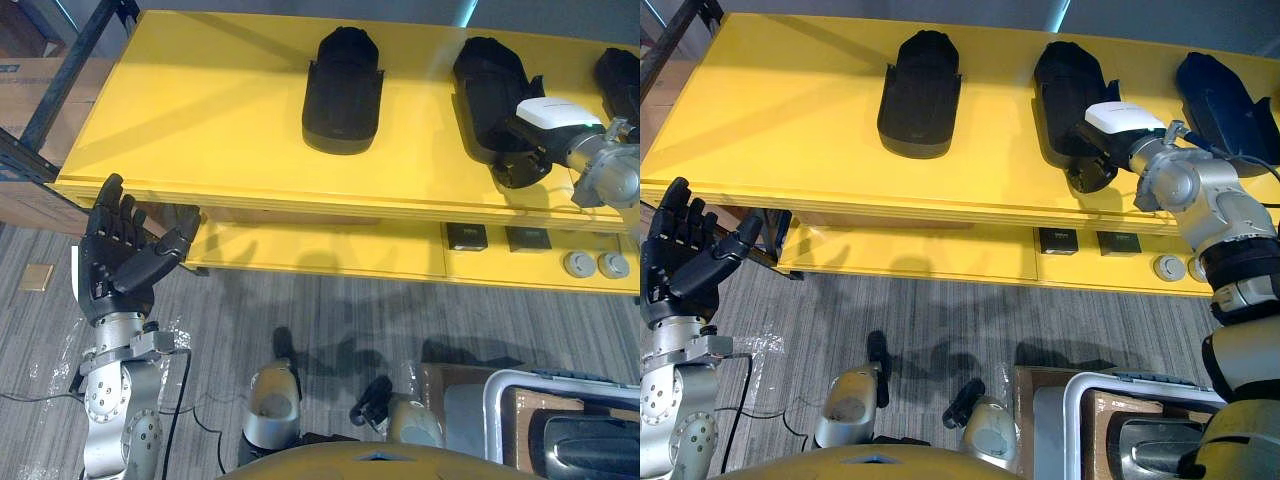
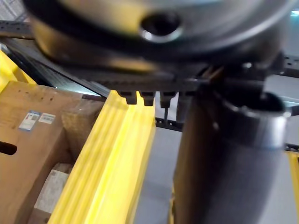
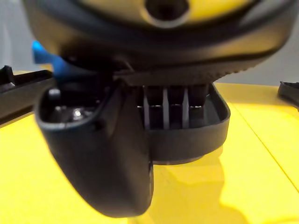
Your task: Walk over and take three plastic housings, then place them on the shelf
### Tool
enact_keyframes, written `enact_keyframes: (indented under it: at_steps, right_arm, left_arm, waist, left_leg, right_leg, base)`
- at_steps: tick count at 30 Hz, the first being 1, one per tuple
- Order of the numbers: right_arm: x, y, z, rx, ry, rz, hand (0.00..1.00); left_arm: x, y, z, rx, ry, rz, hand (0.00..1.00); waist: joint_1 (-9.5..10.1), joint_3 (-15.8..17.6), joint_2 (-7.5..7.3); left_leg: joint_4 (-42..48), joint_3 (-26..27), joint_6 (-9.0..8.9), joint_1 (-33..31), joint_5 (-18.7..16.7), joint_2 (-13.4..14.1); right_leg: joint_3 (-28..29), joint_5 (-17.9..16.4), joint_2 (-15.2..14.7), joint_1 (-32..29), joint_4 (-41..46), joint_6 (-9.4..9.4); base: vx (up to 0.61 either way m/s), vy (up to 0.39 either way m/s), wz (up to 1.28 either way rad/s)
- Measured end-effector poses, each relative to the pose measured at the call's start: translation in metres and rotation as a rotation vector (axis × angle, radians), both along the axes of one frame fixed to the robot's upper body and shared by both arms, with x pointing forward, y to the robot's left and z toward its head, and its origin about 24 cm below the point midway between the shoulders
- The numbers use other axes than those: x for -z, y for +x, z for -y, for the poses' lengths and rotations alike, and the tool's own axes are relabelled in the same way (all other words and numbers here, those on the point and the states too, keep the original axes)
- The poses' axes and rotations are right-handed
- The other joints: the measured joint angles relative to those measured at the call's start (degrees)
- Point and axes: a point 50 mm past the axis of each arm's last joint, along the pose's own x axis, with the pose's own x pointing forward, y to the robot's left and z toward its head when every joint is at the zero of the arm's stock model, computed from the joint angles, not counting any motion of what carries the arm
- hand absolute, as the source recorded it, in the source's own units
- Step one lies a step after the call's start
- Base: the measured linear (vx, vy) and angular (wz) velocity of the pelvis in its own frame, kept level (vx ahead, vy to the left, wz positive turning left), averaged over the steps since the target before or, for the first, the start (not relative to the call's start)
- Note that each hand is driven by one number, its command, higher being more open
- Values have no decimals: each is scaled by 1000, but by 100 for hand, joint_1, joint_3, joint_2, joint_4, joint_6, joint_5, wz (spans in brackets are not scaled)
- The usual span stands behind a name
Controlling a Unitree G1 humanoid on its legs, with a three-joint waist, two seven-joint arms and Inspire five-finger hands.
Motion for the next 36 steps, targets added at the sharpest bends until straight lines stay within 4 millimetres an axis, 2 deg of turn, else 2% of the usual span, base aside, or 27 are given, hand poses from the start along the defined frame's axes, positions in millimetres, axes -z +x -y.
enact_keyframes:
  at_steps: [11, 22, 26, 30, 36]
  right_arm:
    - [-3, 1, -5, -31, -14, -58, 100]
    - [5, -5, 0, -18, 67, -252, 100]
    - [18, -9, 2, -10, 64, -319, 100]
    - [25, -12, -1, -24, 50, -354, 100]
    - [27, -13, -6, -59, 54, -281, 100]
  left_arm:
    - [0, 0, 0, 1, 0, 0, 100]
    - [-1, -1, -2, -2, 6, -1, 100]
    - [0, -1, -2, -3, 6, -5, 100]
    - [0, -1, -2, -3, 7, -7, 100]
    - [4, -5, -2, 3, 10, -27, 100]
  waist:
    - [-77, -5, 8]
    - [-94, -71, 7]
    - [-79, -340, -4]
    - [-99, -417, 0]
    - [-143, -536, 9]
  left_leg:
    - [8, 11, -2, 40, 0, 9]
    - [-42, 87, -9, 194, -7, 8]
    - [-127, 97, -11, 217, -8, 9]
    - [-245, 147, -14, 414, -10, -1]
    - [-334, 220, -16, 533, -8, -9]
  right_leg:
    - [13, 0, 0, 28, 6, -1]
    - [69, 36, 27, 146, -80, 23]
    - [61, 95, 79, 195, -240, 54]
    - [74, 134, 101, 369, -381, 95]
    - [116, 186, 138, 452, -498, 122]
  base:
    - [-1, 0, 0]
    - [-5, 0, -2]
    - [26, -1, 0]
    - [24, 3, -5]
    - [2, 4, -5]
